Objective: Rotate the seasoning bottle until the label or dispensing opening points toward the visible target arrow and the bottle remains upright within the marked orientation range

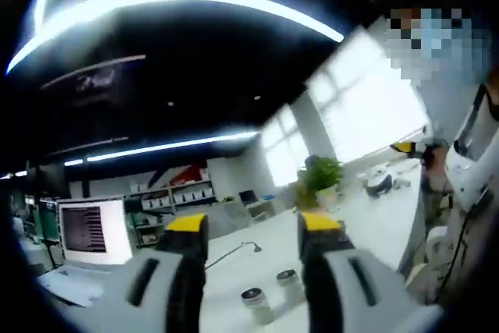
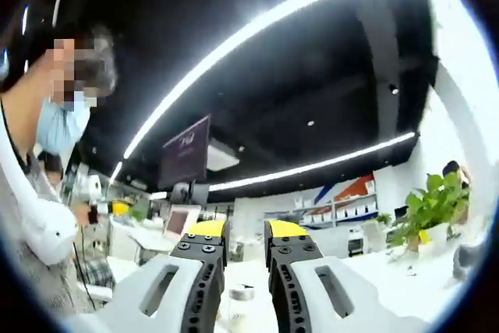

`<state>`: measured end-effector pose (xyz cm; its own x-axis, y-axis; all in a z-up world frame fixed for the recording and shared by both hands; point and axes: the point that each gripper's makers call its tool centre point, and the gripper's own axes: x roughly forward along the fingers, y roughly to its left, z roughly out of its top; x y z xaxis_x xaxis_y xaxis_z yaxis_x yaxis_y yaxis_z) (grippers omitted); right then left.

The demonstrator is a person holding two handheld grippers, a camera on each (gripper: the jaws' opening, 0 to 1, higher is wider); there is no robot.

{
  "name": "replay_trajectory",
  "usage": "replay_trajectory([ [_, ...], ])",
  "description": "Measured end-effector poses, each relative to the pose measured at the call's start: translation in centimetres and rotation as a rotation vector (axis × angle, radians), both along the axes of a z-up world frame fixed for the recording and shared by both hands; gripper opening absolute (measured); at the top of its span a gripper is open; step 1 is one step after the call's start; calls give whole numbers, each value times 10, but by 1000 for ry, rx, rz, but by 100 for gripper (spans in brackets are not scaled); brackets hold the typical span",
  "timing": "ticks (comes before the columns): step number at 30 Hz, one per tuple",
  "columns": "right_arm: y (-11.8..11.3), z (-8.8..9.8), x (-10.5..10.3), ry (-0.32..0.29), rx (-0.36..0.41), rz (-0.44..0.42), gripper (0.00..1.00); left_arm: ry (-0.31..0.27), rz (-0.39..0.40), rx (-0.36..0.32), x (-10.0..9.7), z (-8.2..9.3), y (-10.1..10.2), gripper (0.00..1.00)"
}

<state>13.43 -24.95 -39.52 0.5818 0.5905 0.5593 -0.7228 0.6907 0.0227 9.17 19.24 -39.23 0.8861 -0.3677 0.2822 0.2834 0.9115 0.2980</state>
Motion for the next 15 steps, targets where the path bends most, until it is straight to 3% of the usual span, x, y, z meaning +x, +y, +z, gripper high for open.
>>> replay_trajectory([
  [2, -6, 0, 2, 1, 45, -4, 17, -21, 6, -10, -12, 6, 3, 41],
  [4, -6, -2, 7, 11, 63, -4, 17, -52, 17, -26, -22, 12, 6, 43],
  [6, -2, -4, 10, 22, 68, 2, 17, -47, 23, -28, -25, 10, 9, 46],
  [12, 4, -12, 6, 41, 54, -4, 17, 58, 69, -49, -5, -18, 31, 44],
  [15, 6, -16, 15, 73, 72, -10, 17, 48, 71, -32, 2, -27, 35, 40],
])
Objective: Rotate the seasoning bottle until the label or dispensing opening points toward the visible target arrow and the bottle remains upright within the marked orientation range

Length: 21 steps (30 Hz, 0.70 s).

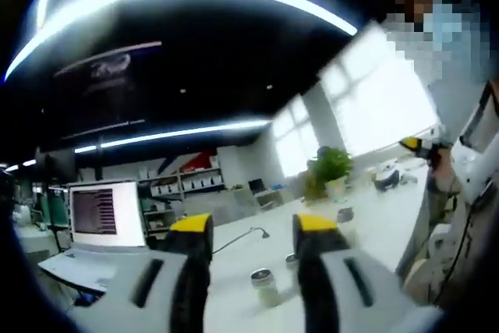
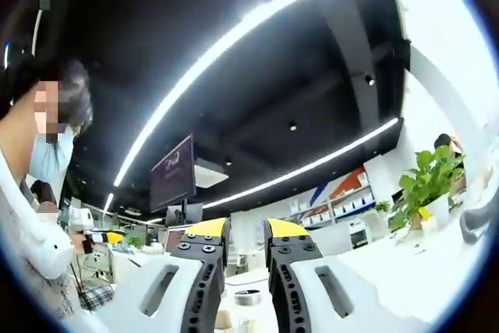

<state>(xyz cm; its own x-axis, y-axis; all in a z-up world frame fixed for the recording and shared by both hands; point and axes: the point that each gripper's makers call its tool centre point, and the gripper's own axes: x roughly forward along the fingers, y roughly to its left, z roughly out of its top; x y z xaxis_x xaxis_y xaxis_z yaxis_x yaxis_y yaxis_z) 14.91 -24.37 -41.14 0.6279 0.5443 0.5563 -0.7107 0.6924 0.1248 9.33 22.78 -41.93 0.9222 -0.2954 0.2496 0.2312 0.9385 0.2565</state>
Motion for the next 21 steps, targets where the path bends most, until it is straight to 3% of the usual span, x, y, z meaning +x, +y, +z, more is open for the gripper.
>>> replay_trajectory([
  [3, 15, 1, 11, 24, 10, 55, 17, -4, -1, -42, 1, -2, 4, 36],
  [6, 53, 7, 6, -13, -35, 167, 17, -118, -137, -174, -8, 18, -9, 36],
  [9, 96, 1, -3, -31, -141, 282, 17, -208, -281, -278, -18, 31, -26, 36],
  [11, 123, -7, -8, -34, -223, 342, 17, -220, -309, -294, -17, 30, -30, 36],
  [14, 139, -10, 3, -57, -281, 265, 17, -145, -274, -276, -1, 14, -35, 36],
  [16, 147, -9, 5, -53, -276, 296, 17, -142, -251, -259, 6, 10, -40, 36],
  [19, 157, -1, -2, -34, -152, 430, 17, -134, -281, -270, 9, 7, -50, 35],
  [21, 169, -1, -6, -19, -110, 499, 20, -195, -317, -323, 7, 18, -55, 33],
])
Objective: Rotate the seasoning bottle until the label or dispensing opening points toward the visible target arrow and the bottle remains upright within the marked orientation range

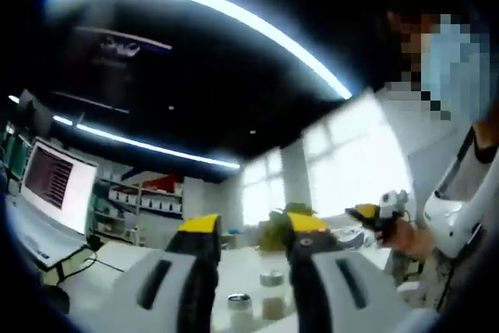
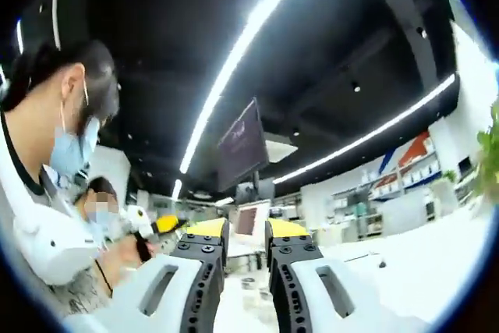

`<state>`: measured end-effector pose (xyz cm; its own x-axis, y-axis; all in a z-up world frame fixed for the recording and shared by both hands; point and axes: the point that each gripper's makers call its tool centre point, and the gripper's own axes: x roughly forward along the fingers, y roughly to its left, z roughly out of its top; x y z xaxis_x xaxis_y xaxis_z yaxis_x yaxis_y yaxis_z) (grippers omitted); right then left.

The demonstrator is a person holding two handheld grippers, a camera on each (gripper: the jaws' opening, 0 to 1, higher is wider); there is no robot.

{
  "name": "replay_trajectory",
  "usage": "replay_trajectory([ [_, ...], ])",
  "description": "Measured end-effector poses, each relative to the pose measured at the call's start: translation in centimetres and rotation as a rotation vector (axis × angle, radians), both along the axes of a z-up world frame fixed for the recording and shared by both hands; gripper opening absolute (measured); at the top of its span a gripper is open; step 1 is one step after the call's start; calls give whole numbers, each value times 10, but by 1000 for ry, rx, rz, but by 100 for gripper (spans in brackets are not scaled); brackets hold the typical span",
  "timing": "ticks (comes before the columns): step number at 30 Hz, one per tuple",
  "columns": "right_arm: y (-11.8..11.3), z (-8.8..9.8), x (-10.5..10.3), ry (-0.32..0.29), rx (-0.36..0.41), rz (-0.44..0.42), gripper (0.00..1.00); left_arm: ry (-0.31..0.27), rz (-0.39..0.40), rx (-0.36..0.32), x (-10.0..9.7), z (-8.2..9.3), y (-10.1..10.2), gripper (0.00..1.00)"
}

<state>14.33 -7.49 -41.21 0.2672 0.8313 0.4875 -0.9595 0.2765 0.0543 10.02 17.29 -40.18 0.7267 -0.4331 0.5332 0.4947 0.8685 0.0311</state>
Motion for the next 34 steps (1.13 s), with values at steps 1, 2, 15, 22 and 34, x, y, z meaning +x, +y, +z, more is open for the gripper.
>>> replay_trajectory([
  [1, 10, -2, -3, 12, 0, 36, 22, -16, -38, -34, -1, 3, -5, 34],
  [2, 24, -7, -6, 21, -30, 77, 25, -23, -80, -60, -2, 5, -11, 39],
  [15, 232, -103, -71, -52, -422, 427, 48, -239, -239, -438, 4, 35, -14, 85],
  [22, 253, -94, -67, 31, -286, 488, 40, -232, -117, -410, 36, 30, -12, 84],
  [34, 242, -113, -47, 182, -162, 479, 3, -121, -52, -630, 90, -2, 15, 20],
])
